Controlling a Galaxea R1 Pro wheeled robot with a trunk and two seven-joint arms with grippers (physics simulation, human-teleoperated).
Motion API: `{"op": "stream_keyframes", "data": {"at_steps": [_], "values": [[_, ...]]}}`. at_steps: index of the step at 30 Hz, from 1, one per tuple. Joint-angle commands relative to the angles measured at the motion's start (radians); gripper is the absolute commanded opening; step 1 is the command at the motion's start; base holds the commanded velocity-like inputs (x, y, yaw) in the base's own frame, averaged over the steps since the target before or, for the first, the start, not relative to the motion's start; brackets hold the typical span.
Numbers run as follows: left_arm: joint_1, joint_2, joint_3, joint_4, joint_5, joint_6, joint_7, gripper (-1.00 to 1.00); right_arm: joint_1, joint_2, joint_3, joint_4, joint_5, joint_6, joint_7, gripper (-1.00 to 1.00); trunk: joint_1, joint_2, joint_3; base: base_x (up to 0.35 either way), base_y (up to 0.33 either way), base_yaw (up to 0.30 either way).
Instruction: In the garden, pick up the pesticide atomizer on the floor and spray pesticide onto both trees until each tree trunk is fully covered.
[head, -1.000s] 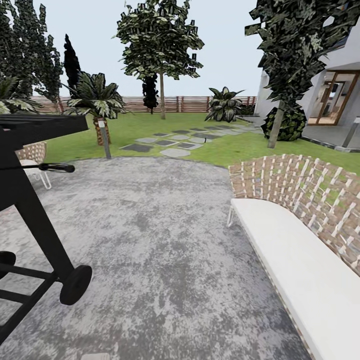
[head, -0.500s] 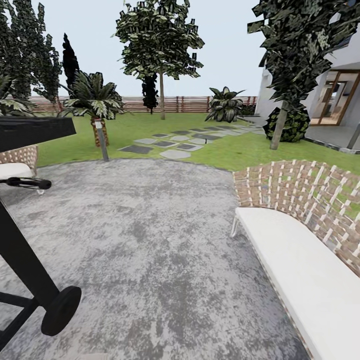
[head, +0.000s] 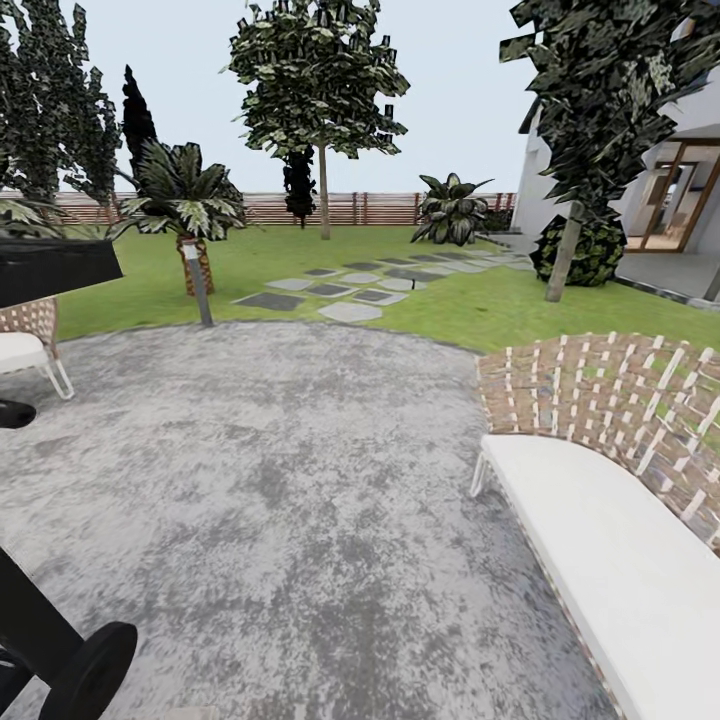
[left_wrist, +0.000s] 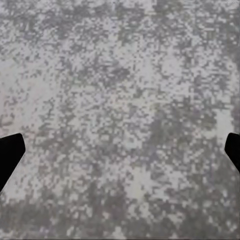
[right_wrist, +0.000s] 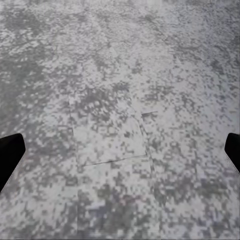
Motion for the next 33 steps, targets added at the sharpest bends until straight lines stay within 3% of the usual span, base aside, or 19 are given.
{"op": "stream_keyframes", "data": {"at_steps": [1,33], "values": [[0.000,0.000,0.000,0.000,0.000,0.000,0.000,1.00,0.000,0.000,0.000,0.000,0.000,0.000,0.000,1.00,0.000,0.000,0.000,0.337,0.000,0.000],[0.000,0.000,0.000,0.000,0.002,0.000,0.000,1.00,0.000,0.000,-0.001,0.001,0.000,0.000,0.000,1.00,0.000,0.000,0.000,0.337,0.000,0.000]]}}
